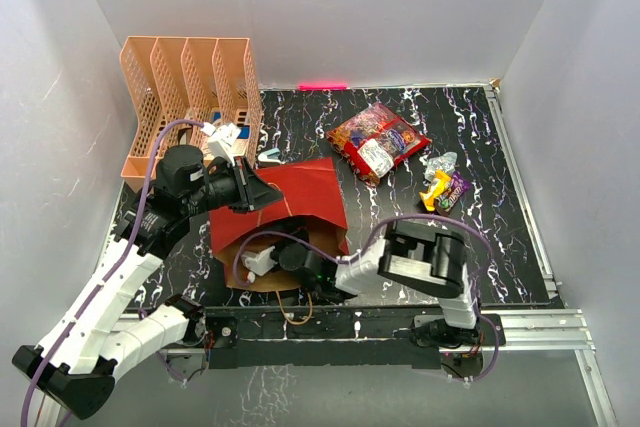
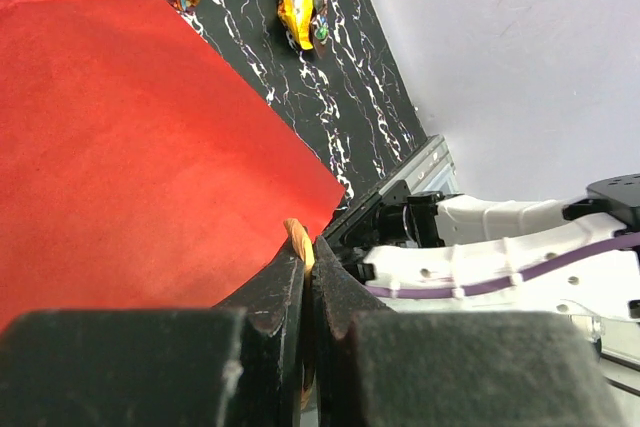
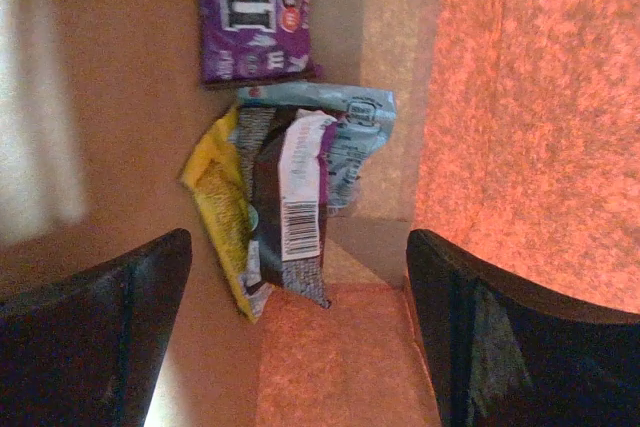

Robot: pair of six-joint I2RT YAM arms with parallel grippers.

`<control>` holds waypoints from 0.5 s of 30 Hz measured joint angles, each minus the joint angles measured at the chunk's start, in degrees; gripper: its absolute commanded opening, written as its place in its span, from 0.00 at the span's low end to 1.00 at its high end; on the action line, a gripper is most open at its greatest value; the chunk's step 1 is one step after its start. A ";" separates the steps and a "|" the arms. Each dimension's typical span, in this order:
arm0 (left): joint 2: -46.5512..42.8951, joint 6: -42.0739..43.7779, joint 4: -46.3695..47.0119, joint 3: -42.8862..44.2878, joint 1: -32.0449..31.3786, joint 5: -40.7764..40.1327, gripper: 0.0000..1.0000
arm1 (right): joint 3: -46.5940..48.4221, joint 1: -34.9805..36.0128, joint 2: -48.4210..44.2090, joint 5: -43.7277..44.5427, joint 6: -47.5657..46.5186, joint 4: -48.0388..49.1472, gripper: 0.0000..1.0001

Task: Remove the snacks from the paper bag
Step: Take out the snack from the paper bag.

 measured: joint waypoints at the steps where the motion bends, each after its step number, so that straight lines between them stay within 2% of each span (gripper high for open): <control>1: 0.00 -0.04 -0.04 0.02 0.00 0.00 0.00 | 1.18 -0.66 1.99 1.25 -0.68 1.46 0.86; 7: -0.11 -0.20 -0.04 0.20 0.00 -0.02 0.00 | 7.10 -4.39 5.66 4.72 1.57 4.26 0.76; 12: -0.37 -0.22 -0.02 0.20 0.00 -0.02 0.00 | 10.08 -6.93 5.68 4.24 7.19 2.38 0.76; 15: -0.50 -0.24 -0.02 0.33 0.00 -0.02 0.00 | 10.29 -8.07 5.75 2.93 11.52 -0.17 0.79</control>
